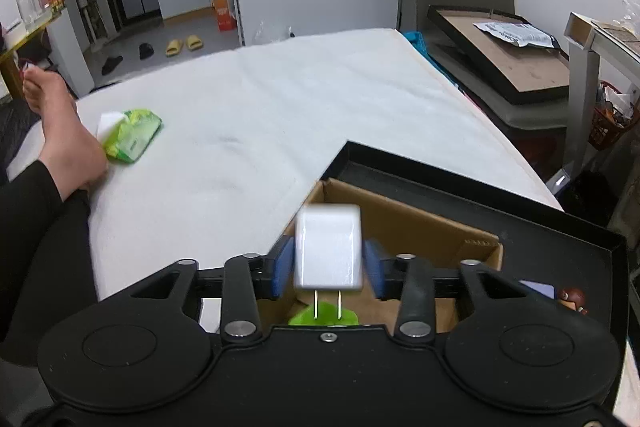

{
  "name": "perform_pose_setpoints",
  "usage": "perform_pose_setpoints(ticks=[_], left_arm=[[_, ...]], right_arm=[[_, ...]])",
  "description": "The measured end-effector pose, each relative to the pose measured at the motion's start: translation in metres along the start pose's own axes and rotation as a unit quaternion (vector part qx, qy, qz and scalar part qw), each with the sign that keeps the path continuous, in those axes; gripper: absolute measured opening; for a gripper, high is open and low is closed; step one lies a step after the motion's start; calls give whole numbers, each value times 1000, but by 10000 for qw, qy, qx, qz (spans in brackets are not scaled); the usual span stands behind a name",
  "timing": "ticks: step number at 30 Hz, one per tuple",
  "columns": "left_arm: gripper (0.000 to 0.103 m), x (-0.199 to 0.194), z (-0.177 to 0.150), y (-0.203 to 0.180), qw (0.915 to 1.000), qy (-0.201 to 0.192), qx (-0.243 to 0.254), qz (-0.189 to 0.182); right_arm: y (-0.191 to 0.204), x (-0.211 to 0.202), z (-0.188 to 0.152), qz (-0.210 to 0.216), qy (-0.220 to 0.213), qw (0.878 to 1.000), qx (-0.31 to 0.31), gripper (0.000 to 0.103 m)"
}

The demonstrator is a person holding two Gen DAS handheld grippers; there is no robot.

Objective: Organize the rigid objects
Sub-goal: 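Carry the white charger into the box and release it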

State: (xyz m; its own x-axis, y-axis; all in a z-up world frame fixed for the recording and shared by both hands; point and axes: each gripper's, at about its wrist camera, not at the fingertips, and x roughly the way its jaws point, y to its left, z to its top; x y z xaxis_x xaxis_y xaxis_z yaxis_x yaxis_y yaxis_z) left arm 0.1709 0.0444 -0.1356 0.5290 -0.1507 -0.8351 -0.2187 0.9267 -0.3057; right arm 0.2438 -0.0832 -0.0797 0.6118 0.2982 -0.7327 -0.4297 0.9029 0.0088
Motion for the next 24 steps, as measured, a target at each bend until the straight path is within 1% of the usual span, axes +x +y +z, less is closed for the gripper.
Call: perform_pose_setpoints(ticks=[1,5,8,14,17,24], left_arm=[[13,-1,1,1,10000,-1,-19,-40],[13,-3,0,0,10000,-25,-3,-7],[13,-5,0,-1,10000,-48,19,15],[13,-8,-1,-4,9998,-103,119,102],[13,-9,0,-5,9998,-109,129,132],[13,-11,-1,-12,9991,-183,270,267]], right_arm=[[-1,-1,0,-34,-14,10000,12,51],[-10,-6,-5,-83,47,9999,136,51],[-15,-12,-12,-203,49,9997,127,57],[-33,-24,-26,-361,70,9989,308,59],[-43,-30,-33,-426,42,9983,406,62],[-63,-38,-47,-523,51,9971,543,63]])
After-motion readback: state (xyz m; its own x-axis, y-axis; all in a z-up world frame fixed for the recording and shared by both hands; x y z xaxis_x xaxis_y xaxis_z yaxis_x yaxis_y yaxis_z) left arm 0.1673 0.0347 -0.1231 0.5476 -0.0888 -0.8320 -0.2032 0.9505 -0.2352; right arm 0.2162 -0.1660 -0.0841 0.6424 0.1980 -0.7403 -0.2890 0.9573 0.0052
